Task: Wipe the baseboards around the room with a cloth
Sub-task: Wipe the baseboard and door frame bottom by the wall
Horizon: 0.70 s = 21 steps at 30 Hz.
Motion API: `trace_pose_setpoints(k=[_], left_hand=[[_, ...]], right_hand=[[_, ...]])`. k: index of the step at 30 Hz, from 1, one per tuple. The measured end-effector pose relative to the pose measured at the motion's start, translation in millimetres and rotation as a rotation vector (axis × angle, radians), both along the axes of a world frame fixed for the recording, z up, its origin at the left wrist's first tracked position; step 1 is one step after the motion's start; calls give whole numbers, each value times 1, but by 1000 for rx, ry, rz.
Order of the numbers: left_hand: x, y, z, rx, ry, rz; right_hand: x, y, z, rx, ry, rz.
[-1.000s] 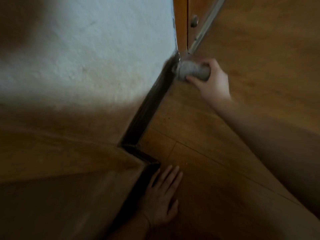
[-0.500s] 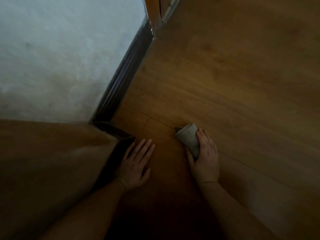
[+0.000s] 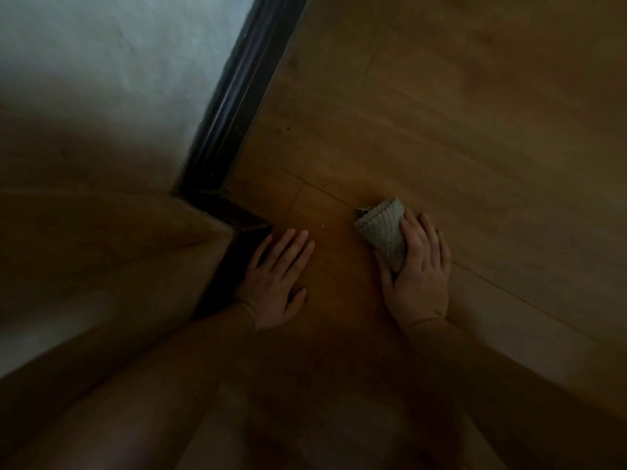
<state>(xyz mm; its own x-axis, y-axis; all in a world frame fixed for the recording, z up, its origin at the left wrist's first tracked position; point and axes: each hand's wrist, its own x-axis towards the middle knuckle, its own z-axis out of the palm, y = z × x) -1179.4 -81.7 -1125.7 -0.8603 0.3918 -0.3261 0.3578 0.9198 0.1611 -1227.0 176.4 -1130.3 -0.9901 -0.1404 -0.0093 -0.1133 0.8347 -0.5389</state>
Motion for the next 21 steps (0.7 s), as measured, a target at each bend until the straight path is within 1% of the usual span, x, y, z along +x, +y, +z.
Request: trace_pose_setpoints(k=[10, 12, 14, 15, 16, 17, 19, 21], left_hand=[[0, -3, -5, -59, 24, -19], [-5, -2, -3, -84, -9, -22], [-6, 5, 5, -128, -48, 49], [-6, 10, 11, -161, -59, 90], [-5, 17, 19, -200, -112, 110], [-2, 23, 32, -244, -182, 102], [19, 26, 67, -349, -268, 40], [47, 24, 111, -361, -276, 24]], right_hand=[[-3, -2, -2, 7, 34, -29], [-4, -1, 2, 3, 11, -46], [-8, -3, 4, -26, -13, -37], [-10, -4, 7, -44, -48, -35], [-12, -2, 13, -75, -124, -44], [-12, 3, 23, -122, -226, -64], [4, 10, 56, -129, -391, -66], [35, 22, 104, -75, -424, -43]])
